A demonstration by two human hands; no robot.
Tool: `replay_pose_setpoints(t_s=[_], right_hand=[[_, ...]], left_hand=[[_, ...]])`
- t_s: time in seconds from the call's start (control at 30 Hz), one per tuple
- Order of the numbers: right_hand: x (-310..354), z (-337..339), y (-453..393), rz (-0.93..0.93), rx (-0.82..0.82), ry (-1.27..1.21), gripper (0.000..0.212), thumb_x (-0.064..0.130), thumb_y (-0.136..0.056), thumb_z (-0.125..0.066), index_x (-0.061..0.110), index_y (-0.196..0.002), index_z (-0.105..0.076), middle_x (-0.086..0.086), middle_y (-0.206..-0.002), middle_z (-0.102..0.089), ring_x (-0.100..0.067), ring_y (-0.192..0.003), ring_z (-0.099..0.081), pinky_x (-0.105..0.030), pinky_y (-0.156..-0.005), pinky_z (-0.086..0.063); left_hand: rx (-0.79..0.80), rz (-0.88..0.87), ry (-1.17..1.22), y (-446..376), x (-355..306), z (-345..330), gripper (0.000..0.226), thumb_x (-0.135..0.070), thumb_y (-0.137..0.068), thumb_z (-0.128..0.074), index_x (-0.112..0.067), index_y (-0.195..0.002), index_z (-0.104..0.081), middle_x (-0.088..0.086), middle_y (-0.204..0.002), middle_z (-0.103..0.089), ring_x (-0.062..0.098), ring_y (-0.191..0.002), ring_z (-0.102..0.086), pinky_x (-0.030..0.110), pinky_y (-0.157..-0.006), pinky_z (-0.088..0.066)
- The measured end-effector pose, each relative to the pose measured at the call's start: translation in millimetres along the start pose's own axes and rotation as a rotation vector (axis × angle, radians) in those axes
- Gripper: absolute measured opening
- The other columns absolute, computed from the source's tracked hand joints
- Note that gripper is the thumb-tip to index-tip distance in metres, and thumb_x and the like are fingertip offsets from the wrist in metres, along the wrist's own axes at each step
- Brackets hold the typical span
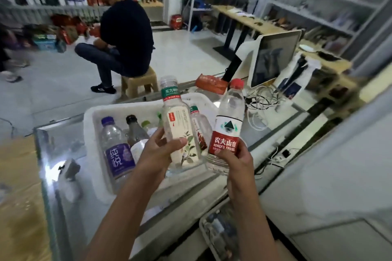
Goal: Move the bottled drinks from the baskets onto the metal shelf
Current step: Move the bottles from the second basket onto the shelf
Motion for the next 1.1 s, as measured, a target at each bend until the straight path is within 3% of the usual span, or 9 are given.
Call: replay_pose_setpoints(t_s=[0.07,0.17,0.27,0.37,0.47,0.53,0.73,0.93,1.1], right_hand=[[6.9,15.3,16.5,0.024,-0.04,-0.005,0.062,0.011,-0.059,-0.073,0.019,-0.12,-0.063,-0.005,-0.099,-0.076,-0.029,-0.093,-0.071,-0.039,-0.079,-0.059],[20.3,44.6,52.3,0.081,-0.106,0.017,0.053,0.014,-0.061,-0.073,0.027,-0.112,-0.065,0.0,-0.096,-0.076,-0.019,-0.085,-0.072,-0.029,-0.07,-0.058],[30.8,77.6,97.9,0.13,-0.213,0.014,0.048,0.017,-0.063,-0.072,0.031,-0.108,-0.064,0.008,-0.096,-0.076,-0.009,-0.084,-0.072,-0.018,-0.067,-0.054],[38.5,113.0,154.6,0.162,-0.333,-0.008,0.047,0.02,-0.063,-0.071,0.037,-0.106,-0.065,0.012,-0.094,-0.076,-0.005,-0.081,-0.072,-0.015,-0.062,-0.053],[44.3,154.3,215.0,0.208,-0.478,-0.001,0.047,0.016,-0.065,-0.07,0.03,-0.109,-0.064,0.004,-0.094,-0.076,-0.011,-0.081,-0.072,-0.018,-0.064,-0.054],[46.9,175.4,252.8,0.227,-0.562,0.019,0.05,0.016,-0.065,-0.071,0.024,-0.114,-0.063,0.0,-0.096,-0.076,-0.014,-0.083,-0.072,-0.02,-0.066,-0.054],[57.5,228.0,364.0,0.288,-0.871,0.053,0.053,0.025,-0.058,-0.073,0.02,-0.11,-0.064,0.005,-0.085,-0.074,-0.006,-0.073,-0.069,-0.015,-0.062,-0.051],[60.4,254.1,453.2,0.324,-1.24,0.057,0.045,0.029,-0.056,-0.076,0.036,-0.1,-0.068,-0.001,-0.093,-0.075,-0.018,-0.082,-0.071,-0.03,-0.07,-0.059],[50.9,254.5,528.4,0.351,-1.508,0.038,0.053,0.02,-0.06,-0.078,0.02,-0.112,-0.066,-0.008,-0.097,-0.075,-0.029,-0.089,-0.072,-0.042,-0.077,-0.06]], left_hand=[[0.022,-0.006,-0.021,4.7,3.2,-12.1,0.057,-0.006,-0.058,-0.083,-0.023,-0.11,-0.066,0.009,-0.111,-0.072,0.028,-0.096,-0.071,0.043,-0.07,-0.059],[0.113,0.049,-0.021,27.0,16.1,-45.1,0.045,-0.005,-0.066,-0.064,-0.024,-0.107,-0.064,0.006,-0.102,-0.074,0.024,-0.086,-0.073,0.041,-0.066,-0.057],[0.196,0.106,-0.088,63.2,33.4,-81.9,0.061,-0.006,-0.057,-0.081,-0.02,-0.113,-0.062,0.005,-0.093,-0.075,0.022,-0.08,-0.073,0.036,-0.061,-0.057],[0.336,0.089,-0.295,104.3,51.0,-121.2,0.077,-0.01,-0.045,-0.091,-0.017,-0.115,-0.06,0.004,-0.098,-0.075,0.023,-0.092,-0.07,0.034,-0.07,-0.056],[0.473,0.096,-0.411,146.7,71.9,-156.8,0.077,-0.021,-0.05,-0.089,-0.027,-0.119,-0.056,-0.001,-0.107,-0.073,0.019,-0.098,-0.069,0.035,-0.075,-0.057],[0.593,0.071,-0.473,170.1,85.6,-177.7,0.072,-0.013,-0.056,-0.089,-0.038,-0.115,-0.056,-0.006,-0.109,-0.072,0.013,-0.098,-0.069,0.036,-0.077,-0.057],[0.923,0.083,-0.594,246.3,132.9,-244.8,0.073,-0.007,-0.06,-0.089,-0.034,-0.119,-0.058,-0.01,-0.106,-0.072,0.007,-0.097,-0.069,0.025,-0.075,-0.057],[1.267,0.082,-0.606,313.1,171.7,-298.8,0.067,-0.009,-0.061,-0.09,-0.039,-0.11,-0.054,-0.016,-0.097,-0.068,-0.011,-0.08,-0.065,0.008,-0.056,-0.049],[1.44,0.07,-0.589,375.5,193.9,-319.8,0.063,-0.013,-0.055,-0.093,-0.029,-0.108,-0.064,-0.02,-0.095,-0.072,-0.003,-0.085,-0.068,0.012,-0.063,-0.053]])
Point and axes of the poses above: each hand's wrist, its own y-axis away from the middle knuckle, its own z-axis out of the back of the hand, x = y × z, the point moved 5 cm from there along -y, towards the middle knuckle
